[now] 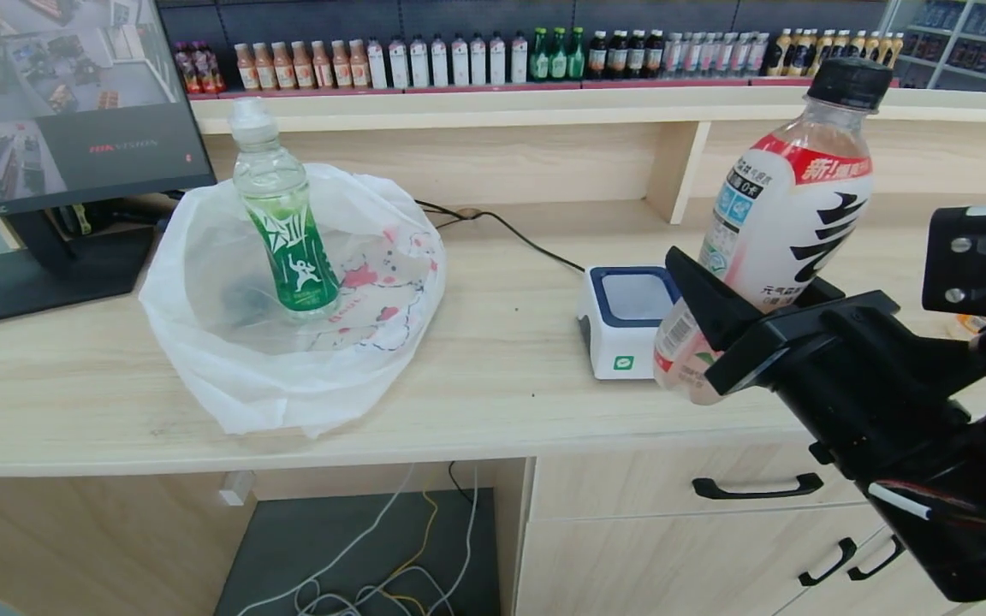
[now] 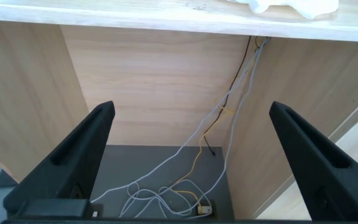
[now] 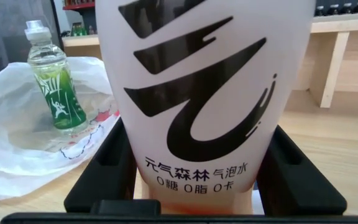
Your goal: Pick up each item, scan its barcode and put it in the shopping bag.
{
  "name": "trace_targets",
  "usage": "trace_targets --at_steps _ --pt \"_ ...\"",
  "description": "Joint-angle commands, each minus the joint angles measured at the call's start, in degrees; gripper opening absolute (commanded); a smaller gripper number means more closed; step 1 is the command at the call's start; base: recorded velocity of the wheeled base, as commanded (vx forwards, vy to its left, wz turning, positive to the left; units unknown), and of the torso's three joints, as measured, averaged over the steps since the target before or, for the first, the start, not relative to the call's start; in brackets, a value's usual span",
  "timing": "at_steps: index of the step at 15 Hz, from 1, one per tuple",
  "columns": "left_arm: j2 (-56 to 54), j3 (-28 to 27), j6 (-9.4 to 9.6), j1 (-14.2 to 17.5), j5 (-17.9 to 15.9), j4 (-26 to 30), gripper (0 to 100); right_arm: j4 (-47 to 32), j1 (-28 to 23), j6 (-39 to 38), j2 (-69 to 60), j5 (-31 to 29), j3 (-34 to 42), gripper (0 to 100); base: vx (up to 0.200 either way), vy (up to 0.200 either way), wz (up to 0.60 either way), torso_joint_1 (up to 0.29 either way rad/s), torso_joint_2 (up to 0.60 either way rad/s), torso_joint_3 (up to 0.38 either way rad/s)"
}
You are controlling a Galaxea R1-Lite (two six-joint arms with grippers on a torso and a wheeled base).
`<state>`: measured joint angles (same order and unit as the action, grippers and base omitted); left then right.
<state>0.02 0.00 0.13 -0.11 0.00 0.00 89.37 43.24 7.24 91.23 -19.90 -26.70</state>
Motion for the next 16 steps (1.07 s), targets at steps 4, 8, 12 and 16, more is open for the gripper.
trace_targets --at_steps 4,8,12,16 --pt "-0.02 0.0 0.04 0.02 0.0 0.0 100 0.02 -0.79 2.6 -0.53 -0.06 0.33 0 0.0 0.0 0.0 0.0 0.0 0.0" --pt "-0.02 0.0 0.04 0.02 0.0 0.0 100 -0.42 -2.02 12.97 0.96 -0.23 -2.22 0 0.0 0.0 0.0 0.0 0.0 0.0" --pt "-0.02 0.0 0.04 0.02 0.0 0.0 100 -0.6 -2.02 22.82 4.74 0.21 -11.01 0 0.0 0.0 0.0 0.0 0.0 0.0" --pt "-0.02 0.0 -0.05 0.02 0.0 0.0 100 -11.15 -1.84 28.27 7.03 4.16 -21.47 0 0.0 0.0 0.0 0.0 0.0 0.0"
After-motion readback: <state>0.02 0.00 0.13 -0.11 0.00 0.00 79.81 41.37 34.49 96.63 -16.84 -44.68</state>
